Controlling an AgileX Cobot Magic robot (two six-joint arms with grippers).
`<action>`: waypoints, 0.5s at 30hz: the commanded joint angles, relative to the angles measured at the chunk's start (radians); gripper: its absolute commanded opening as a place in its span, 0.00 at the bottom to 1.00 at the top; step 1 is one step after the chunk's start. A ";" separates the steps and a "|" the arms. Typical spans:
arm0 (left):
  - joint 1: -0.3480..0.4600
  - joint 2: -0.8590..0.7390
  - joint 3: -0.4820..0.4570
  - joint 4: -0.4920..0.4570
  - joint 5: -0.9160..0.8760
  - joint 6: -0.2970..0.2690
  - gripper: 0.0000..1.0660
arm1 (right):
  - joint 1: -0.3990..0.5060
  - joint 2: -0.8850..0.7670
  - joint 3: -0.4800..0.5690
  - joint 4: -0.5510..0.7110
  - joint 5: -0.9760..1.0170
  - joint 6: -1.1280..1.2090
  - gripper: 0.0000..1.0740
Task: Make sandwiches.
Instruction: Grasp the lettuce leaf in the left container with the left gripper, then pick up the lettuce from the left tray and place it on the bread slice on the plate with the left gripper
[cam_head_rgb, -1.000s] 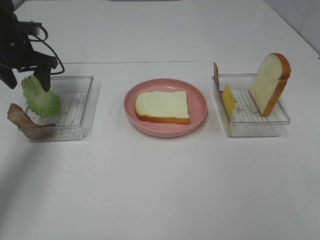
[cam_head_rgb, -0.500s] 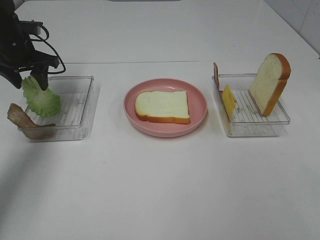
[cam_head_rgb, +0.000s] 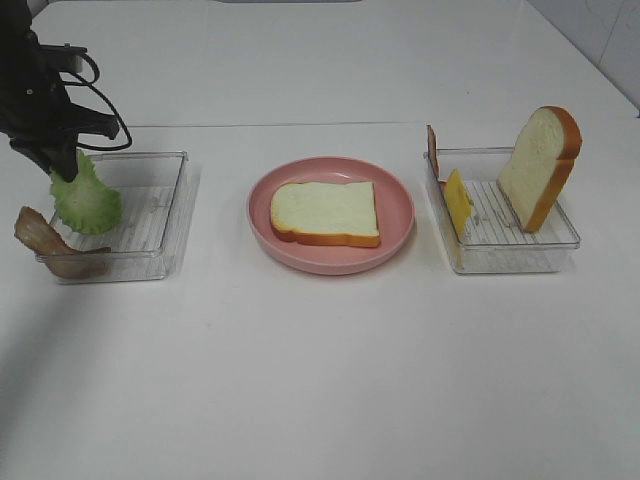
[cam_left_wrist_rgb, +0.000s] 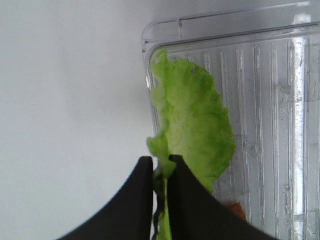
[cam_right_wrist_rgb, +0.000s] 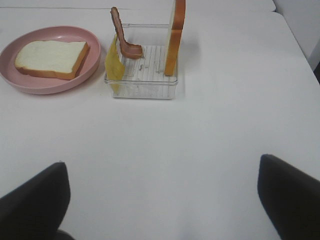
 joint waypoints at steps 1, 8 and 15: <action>-0.004 0.006 -0.002 -0.006 -0.013 0.000 0.00 | 0.000 0.002 0.002 0.000 -0.002 0.004 0.90; -0.004 -0.015 -0.002 -0.011 -0.021 -0.009 0.00 | 0.000 0.002 0.002 0.000 -0.002 0.004 0.90; -0.005 -0.109 -0.003 -0.103 -0.025 0.000 0.00 | 0.000 0.002 0.002 0.000 -0.002 0.004 0.90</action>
